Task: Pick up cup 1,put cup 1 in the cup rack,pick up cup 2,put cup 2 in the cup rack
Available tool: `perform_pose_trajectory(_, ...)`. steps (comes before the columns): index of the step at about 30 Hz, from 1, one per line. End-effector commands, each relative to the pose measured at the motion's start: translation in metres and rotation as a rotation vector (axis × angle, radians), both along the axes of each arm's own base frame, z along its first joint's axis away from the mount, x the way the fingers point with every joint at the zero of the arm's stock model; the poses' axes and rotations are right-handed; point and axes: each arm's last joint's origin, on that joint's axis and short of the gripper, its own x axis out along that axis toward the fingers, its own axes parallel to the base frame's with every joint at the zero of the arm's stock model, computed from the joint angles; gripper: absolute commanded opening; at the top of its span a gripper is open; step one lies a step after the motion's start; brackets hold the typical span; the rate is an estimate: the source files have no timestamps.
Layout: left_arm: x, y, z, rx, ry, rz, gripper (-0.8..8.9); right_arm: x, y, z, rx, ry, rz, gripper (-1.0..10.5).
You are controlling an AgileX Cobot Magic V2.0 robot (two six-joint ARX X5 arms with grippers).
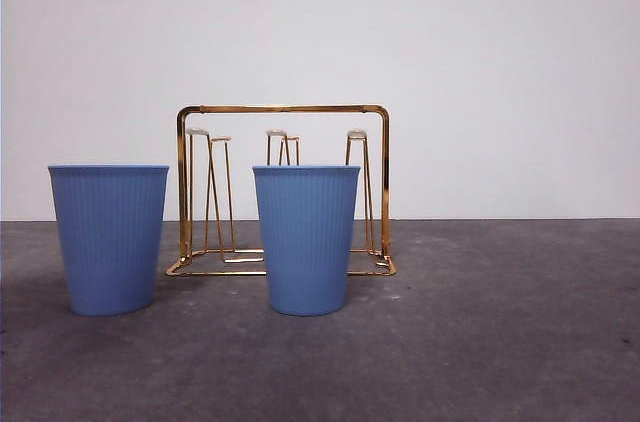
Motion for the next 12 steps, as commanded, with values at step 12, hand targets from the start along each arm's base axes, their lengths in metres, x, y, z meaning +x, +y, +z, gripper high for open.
perform_pose_trajectory(12,0.007,-0.005,0.017,-0.031,0.0,-0.107,7.53,0.065,0.025,-0.007,0.134,0.113,0.038,5.9)
